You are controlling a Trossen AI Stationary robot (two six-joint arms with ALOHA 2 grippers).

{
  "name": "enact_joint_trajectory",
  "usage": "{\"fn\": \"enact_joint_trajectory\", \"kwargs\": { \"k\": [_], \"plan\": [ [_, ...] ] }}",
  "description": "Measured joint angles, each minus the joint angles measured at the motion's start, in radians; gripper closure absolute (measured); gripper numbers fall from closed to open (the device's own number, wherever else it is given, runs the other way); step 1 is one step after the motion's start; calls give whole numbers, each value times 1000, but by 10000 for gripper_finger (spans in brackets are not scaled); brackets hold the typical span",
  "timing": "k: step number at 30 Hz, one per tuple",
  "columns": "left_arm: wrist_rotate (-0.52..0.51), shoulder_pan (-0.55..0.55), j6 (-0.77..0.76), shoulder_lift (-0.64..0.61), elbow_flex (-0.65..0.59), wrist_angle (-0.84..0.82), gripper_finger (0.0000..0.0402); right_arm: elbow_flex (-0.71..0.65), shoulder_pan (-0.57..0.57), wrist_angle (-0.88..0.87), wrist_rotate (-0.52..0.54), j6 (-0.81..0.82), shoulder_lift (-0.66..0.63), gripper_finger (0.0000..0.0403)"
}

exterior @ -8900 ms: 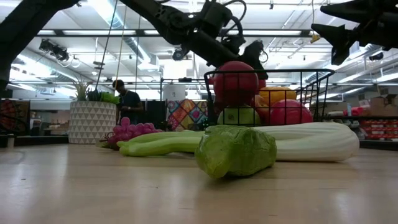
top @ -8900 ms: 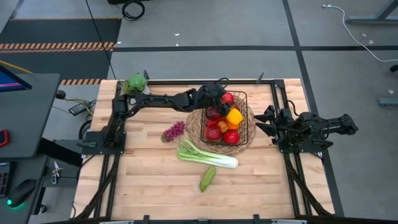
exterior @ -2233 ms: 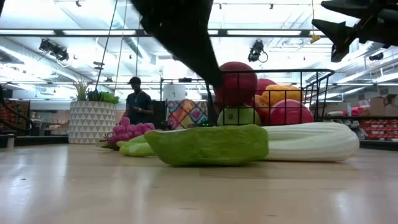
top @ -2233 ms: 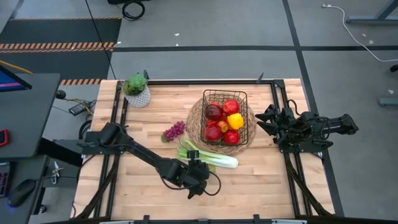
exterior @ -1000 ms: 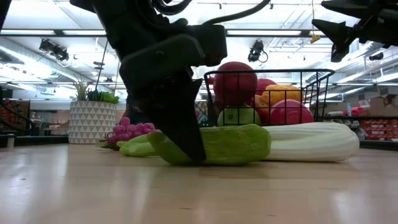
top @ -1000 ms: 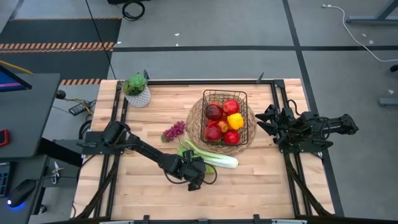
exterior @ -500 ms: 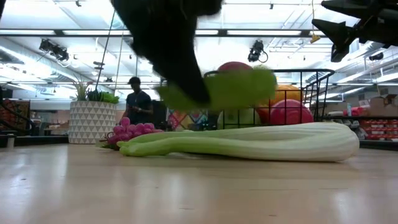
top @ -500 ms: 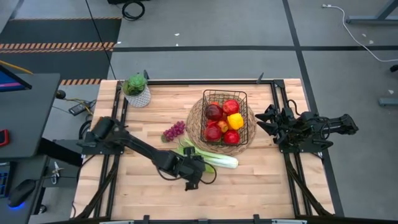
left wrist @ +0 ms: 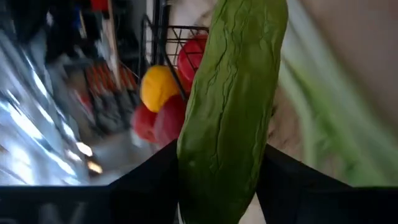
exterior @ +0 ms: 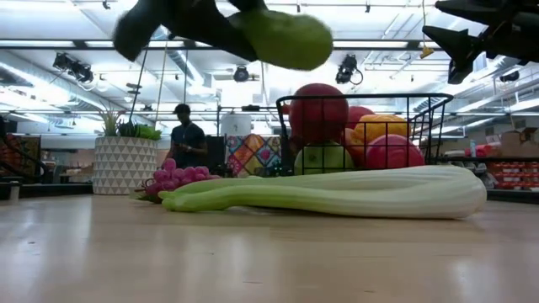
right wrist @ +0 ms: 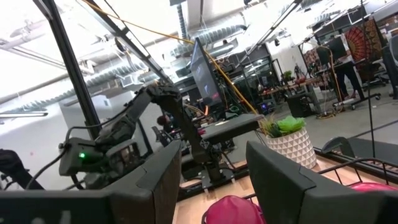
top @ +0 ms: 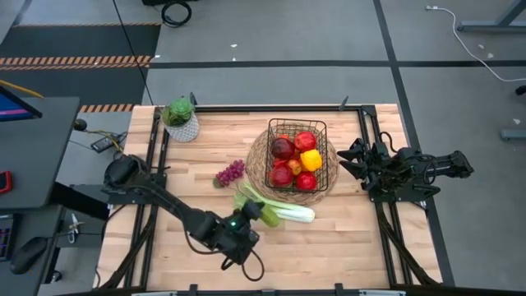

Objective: Build produce basket
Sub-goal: Put the cucumber into the wire basket

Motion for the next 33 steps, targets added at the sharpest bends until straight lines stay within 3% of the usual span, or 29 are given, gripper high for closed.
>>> {"fn": "enact_joint_trajectory", "kwargs": {
  "k": [6,12,14,18,20,28,33],
  "plan": [
    [-1,11,373,0,0,11,226,0,0,0,0,0,0,215],
    [1,10,425,0,0,35,225,0,0,0,0,0,0,215],
    [17,17,352,0,0,47,225,0,0,0,0,0,0,215],
    [64,41,25,-4,0,123,225,0,0,0,1,0,0,215],
    [112,52,-67,-22,0,120,225,0,0,0,1,0,0,215],
    [389,75,-274,-134,-43,148,225,0,0,0,2,0,0,215],
    [542,111,-416,-195,-224,358,225,0,0,0,4,0,0,215]
  ]
}}
